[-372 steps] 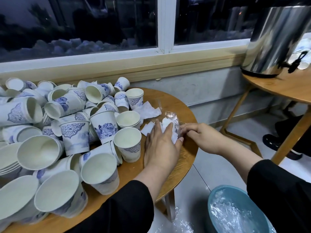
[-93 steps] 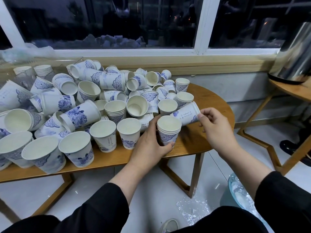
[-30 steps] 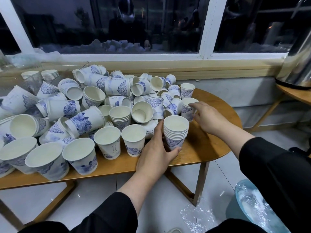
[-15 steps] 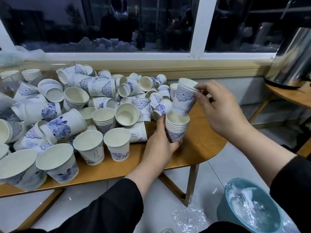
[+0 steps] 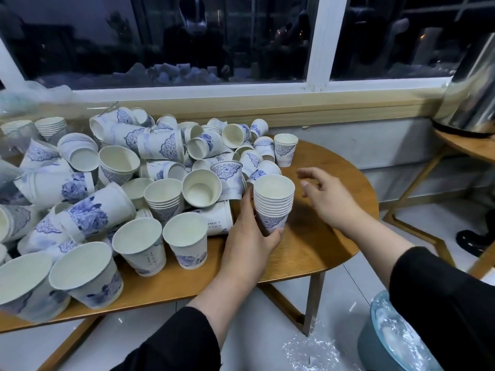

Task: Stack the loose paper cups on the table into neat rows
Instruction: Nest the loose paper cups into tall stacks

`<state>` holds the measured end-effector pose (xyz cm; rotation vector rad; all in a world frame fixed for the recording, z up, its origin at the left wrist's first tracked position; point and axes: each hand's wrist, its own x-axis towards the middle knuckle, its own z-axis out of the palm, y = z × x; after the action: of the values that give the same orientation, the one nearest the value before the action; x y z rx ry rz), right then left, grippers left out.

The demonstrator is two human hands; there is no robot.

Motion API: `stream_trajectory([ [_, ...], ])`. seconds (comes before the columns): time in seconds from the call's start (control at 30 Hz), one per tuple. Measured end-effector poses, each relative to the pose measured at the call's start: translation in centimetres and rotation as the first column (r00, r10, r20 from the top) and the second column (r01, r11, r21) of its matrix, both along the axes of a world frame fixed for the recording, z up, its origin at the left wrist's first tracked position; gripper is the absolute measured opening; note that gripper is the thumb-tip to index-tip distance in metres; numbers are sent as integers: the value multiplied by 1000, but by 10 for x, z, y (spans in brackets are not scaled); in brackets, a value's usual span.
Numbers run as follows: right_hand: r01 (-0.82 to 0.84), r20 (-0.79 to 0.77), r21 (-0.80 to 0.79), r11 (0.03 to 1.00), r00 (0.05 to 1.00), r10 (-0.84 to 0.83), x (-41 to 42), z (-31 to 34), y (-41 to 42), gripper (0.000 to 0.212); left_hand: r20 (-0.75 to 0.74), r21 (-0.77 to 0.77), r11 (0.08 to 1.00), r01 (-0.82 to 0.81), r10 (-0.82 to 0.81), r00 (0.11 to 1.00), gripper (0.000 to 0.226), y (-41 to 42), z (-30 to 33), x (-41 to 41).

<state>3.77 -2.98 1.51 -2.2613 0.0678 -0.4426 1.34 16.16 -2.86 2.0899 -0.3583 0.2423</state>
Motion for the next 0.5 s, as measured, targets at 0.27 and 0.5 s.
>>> stream_trajectory([
  [0.27,-62,-79,150,987,994,74,56,-32,11,49,21,-63,993,-99,101,995,93,1,-6,10],
  [0.5,-61,-67,323,944,994,87,83,-46,9,33,30,-76,991,-110,113,993,90,0,-7,12],
])
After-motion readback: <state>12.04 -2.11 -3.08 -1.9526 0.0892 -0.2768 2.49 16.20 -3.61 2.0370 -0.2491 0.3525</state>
